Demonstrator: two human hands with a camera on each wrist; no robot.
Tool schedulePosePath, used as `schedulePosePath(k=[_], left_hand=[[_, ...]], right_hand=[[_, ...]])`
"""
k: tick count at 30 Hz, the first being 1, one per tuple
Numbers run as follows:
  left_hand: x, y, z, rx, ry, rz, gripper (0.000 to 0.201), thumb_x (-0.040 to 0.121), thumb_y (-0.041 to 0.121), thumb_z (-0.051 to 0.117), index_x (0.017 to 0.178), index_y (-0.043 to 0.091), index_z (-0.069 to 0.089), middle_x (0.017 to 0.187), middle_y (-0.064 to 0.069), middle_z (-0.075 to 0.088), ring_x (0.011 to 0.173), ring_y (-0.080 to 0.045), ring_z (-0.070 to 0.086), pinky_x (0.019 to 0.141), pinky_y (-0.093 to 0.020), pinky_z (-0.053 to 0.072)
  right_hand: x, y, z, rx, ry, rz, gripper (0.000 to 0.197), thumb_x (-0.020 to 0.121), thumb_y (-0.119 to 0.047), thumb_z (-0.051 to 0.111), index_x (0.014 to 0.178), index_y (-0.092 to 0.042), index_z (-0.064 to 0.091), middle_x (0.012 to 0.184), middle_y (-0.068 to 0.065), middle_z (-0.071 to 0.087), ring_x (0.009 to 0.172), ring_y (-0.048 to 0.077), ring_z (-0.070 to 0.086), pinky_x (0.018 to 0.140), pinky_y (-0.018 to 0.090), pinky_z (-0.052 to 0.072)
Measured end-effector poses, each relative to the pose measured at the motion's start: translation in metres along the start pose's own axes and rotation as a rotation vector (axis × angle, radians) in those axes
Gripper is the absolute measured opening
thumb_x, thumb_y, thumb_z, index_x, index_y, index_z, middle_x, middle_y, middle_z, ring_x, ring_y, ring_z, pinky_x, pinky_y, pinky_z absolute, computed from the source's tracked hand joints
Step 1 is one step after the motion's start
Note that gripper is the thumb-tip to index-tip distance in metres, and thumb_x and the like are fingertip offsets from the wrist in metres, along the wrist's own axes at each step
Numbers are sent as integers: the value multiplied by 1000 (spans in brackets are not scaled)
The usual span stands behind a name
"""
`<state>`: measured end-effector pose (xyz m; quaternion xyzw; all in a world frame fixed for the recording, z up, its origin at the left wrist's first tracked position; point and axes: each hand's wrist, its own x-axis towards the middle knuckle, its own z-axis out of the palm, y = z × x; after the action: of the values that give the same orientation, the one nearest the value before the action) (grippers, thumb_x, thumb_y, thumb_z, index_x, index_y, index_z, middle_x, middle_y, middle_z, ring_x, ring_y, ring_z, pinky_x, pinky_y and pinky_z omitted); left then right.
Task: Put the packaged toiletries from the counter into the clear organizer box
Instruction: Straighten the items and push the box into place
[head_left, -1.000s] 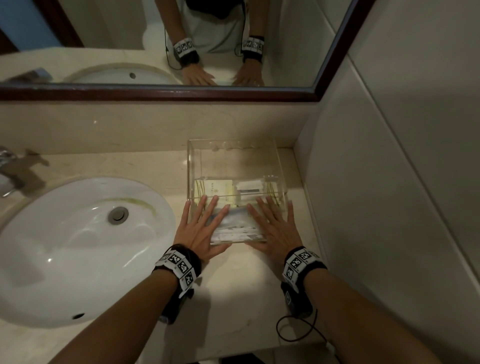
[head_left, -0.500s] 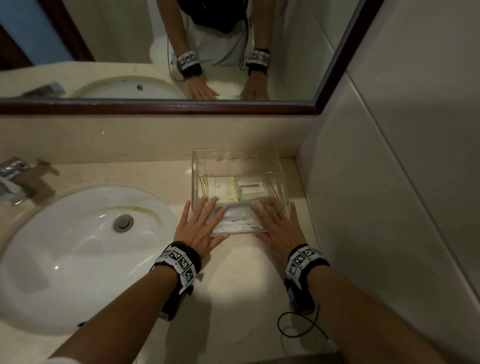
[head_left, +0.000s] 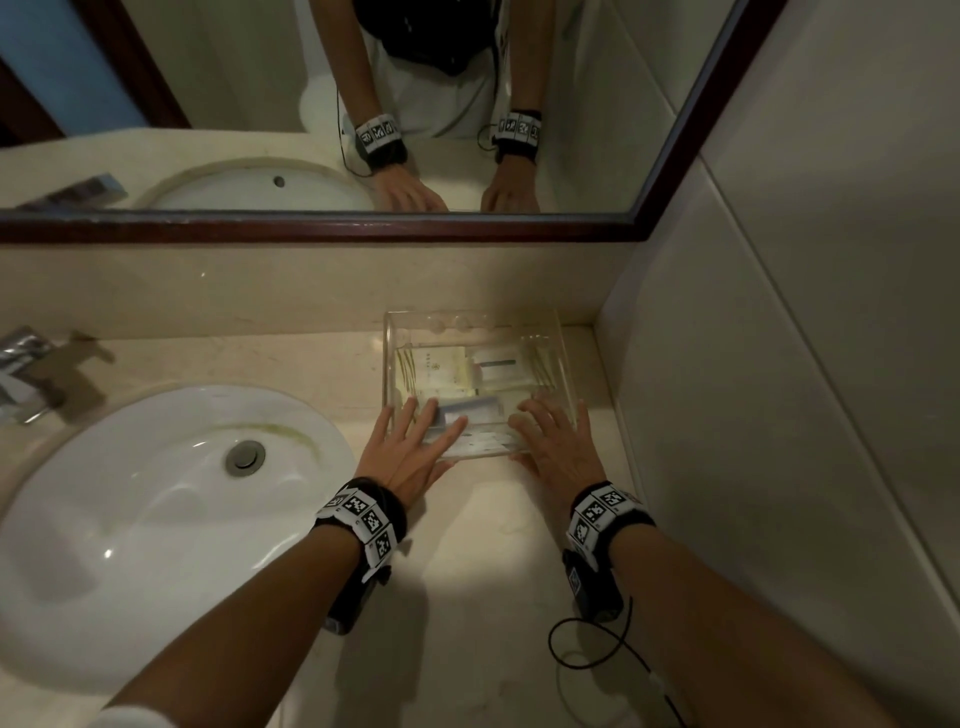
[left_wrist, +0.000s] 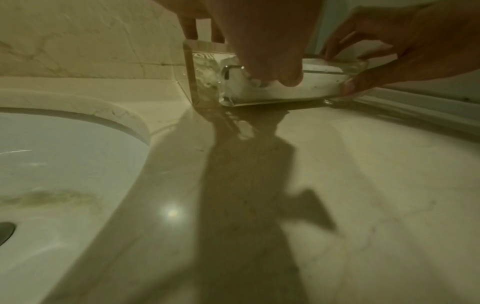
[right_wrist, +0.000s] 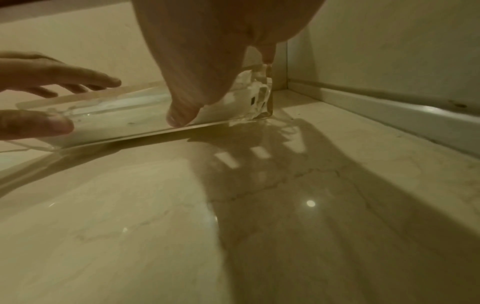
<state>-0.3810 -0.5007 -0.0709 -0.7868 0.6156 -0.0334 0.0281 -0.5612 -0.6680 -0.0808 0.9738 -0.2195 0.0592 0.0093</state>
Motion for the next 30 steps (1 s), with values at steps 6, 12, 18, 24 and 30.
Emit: schedulePosePath(k=[6, 12, 18, 24, 30], left_hand=[[14, -5, -11, -20, -33, -12, 55, 81, 49, 56, 128, 24, 43, 123, -9, 59, 110, -31, 58, 90, -49, 49], [27, -6, -20, -16, -64, -36, 56, 71, 44, 73, 116, 22, 49, 115, -6, 63, 100, -28, 63, 80, -45, 53], [37, -2, -30, -42, -161, -101, 46, 82, 27, 63, 123, 20, 45, 127, -5, 52, 113, -30, 51, 92, -44, 44], [37, -1, -37, -72, -196, -169, 48, 85, 25, 58, 129, 17, 40, 135, -7, 43, 120, -29, 43, 99, -42, 39], [37, -18, -59, -142, -226, -224, 50, 85, 32, 60, 128, 18, 38, 130, -4, 47, 117, -24, 46, 99, -37, 37]], right_hand=[[16, -2, -8, 55, -24, 99, 64, 63, -37, 85, 114, -27, 47, 117, 1, 58, 114, 20, 39, 91, 67, 44], [30, -1, -15, 92, -93, 158, 56, 68, -40, 81, 113, -30, 48, 114, 0, 57, 108, 24, 51, 84, 56, 48], [41, 0, -18, 72, -115, 182, 49, 68, -41, 80, 106, -26, 53, 107, 1, 57, 95, 25, 53, 76, 49, 49], [45, -3, -24, 76, -184, 209, 46, 74, -42, 75, 109, -26, 48, 110, 1, 51, 98, 24, 51, 81, 48, 47], [57, -5, -48, 168, -434, 217, 56, 77, -52, 68, 117, -22, 42, 128, 5, 46, 118, 28, 45, 98, 54, 42]])
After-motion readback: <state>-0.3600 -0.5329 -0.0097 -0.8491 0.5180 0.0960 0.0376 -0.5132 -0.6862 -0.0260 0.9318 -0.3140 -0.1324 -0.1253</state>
